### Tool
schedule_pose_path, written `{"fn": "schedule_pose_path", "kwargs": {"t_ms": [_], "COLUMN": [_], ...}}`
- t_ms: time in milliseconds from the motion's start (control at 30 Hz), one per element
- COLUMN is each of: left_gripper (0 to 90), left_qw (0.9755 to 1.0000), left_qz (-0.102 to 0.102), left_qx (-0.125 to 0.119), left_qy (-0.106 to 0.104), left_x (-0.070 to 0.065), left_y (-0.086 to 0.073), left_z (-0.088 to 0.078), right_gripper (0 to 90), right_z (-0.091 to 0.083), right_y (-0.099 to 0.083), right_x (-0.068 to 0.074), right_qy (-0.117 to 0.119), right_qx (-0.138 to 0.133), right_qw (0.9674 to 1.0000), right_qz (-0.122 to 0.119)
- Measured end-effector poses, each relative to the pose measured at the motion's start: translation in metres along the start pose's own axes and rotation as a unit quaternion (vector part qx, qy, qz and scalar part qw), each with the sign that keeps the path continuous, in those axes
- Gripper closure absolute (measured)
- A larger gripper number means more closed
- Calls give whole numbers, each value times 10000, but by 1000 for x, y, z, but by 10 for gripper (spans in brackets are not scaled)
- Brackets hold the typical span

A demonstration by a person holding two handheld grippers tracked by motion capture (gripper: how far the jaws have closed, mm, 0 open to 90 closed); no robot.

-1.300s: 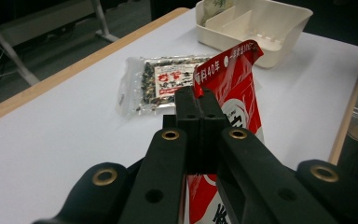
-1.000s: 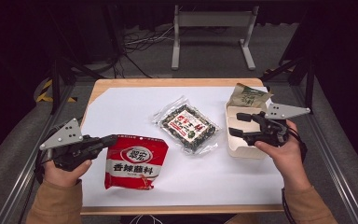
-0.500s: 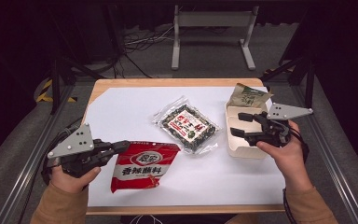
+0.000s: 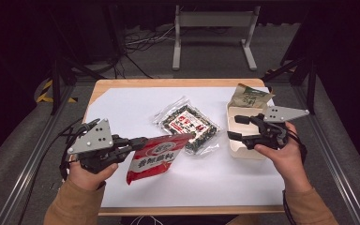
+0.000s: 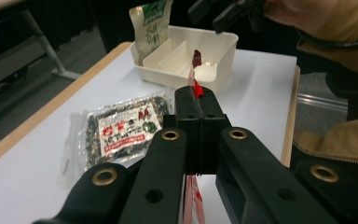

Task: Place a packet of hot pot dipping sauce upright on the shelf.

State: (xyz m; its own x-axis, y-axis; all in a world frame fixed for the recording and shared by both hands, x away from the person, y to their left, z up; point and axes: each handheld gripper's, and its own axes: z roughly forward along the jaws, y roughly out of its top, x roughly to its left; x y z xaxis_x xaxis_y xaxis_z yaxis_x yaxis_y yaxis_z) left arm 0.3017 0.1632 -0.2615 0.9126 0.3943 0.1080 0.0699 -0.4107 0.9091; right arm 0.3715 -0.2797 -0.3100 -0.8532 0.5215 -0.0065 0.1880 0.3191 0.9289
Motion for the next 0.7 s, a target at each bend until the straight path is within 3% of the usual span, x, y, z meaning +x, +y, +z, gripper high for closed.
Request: {"fn": "schedule_pose_path", "kwargs": {"t_ms": [300,567,700], "left_gripper": [900,900,900], "left_qw": [9995,9985,9981], "left_qz": [91,236,250], "left_qx": [-168,-242,-261], "left_qy": [-247,-437,-501], "left_x": [-1,-7,-9], "left_y": [18,30,33], "left_z": [23,38,45], "right_gripper": [400,401,396], "right_z": [11,23,27], "right_y": [2,3,2], "right_x": [16,29,31], "right_qy": [543,1093,1140], "right_qx": [123,190,213], "right_qw": [9982,9934,9928], "right_qz": [-222,-287,-306]}}
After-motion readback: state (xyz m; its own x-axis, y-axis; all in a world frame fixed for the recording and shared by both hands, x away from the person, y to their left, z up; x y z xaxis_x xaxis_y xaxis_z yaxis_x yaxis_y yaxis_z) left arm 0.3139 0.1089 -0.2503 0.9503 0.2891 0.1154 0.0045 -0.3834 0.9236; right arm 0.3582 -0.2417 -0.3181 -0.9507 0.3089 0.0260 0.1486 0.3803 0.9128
